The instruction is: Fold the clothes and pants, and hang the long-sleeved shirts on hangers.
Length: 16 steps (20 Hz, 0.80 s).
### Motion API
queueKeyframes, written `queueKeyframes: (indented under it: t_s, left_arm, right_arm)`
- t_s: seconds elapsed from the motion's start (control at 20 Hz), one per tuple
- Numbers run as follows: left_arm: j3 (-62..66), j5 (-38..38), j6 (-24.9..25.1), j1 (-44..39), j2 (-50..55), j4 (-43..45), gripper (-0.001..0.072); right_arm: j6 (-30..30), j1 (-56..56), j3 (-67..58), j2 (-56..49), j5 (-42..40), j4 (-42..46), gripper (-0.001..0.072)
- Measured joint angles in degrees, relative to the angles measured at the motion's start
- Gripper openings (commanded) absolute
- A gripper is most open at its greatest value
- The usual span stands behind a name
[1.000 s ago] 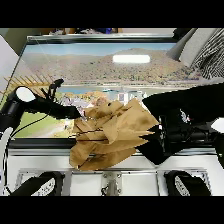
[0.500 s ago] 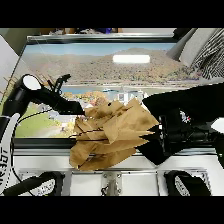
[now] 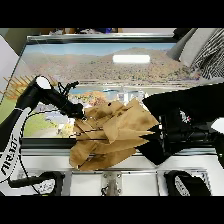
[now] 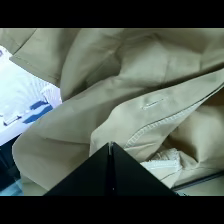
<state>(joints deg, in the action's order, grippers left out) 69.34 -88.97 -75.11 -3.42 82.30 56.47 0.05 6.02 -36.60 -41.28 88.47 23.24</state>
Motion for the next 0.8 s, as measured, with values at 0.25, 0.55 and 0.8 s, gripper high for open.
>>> queueKeyframes:
  t_s: [0.25, 0.55, 0.8]
  left_arm:
    - [0.0, 0.63, 0.39, 5.57, -1.81, -0.44, 0.0013]
    - [0.0, 0.35, 0.55, 10.86, -3.3, -1.03, 0.0013]
    - [0.02, 0.72, 0.55, 12.33, -3.5, -1.01, 0.0013]
  right_arm:
    - [-0.76, 0.04, 0.0, 2.08, -4.59, -5.42, 0.0012]
    - [-1.53, 0.04, 0.02, 3.91, -8.61, -11.43, 0.0012]
    - [-2.91, 0.04, 0.02, 4.15, -9.84, -16.48, 0.0011]
